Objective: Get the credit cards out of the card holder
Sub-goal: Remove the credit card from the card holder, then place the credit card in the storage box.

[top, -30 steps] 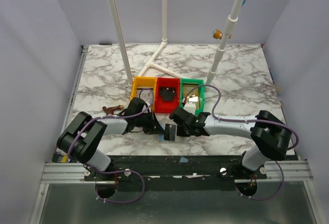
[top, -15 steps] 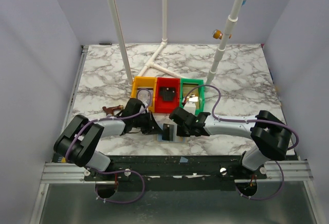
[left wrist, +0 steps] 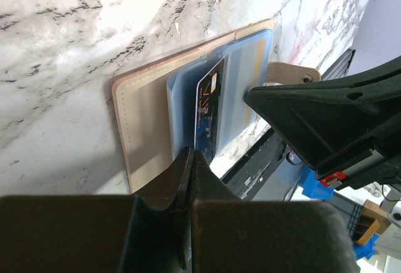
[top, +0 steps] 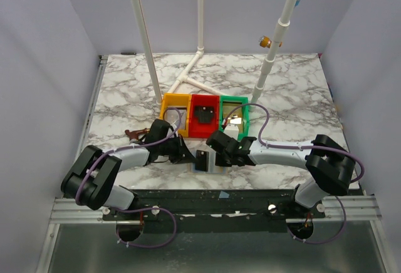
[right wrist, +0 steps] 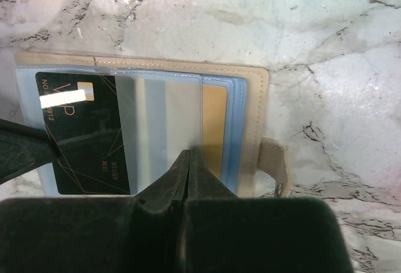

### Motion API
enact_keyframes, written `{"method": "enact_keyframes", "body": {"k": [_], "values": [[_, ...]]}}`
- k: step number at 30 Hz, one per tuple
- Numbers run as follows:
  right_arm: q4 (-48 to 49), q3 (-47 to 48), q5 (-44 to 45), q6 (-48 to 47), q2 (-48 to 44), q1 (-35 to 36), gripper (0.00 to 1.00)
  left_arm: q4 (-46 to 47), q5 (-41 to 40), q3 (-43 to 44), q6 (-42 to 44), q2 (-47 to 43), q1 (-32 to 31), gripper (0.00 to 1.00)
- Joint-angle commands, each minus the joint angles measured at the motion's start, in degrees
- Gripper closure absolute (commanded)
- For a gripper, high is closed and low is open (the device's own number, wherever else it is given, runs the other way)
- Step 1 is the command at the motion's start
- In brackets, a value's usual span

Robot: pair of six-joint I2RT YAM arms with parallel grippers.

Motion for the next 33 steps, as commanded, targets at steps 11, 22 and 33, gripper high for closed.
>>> {"method": "enact_keyframes", "body": {"k": [11, 22, 33], "values": [[-7.7, -0.7, 3.7, -0.4, -0.2, -0.2, 0.99, -4.4, -0.7, -0.3, 3.0, -4.4, 1.1, 1.00], [-8.8, 0.2, 4.2, -0.6, -1.2, -0.2, 0.99, -6.5, -1.2, 0.5, 3.5, -6.8, 1.1, 1.00], [-9.8, 2.1, 4.9, -1.2, -1.5, -0.2, 0.99, -8.3, -1.2, 1.5, 4.2, -8.7, 1.1, 1.00]]}}
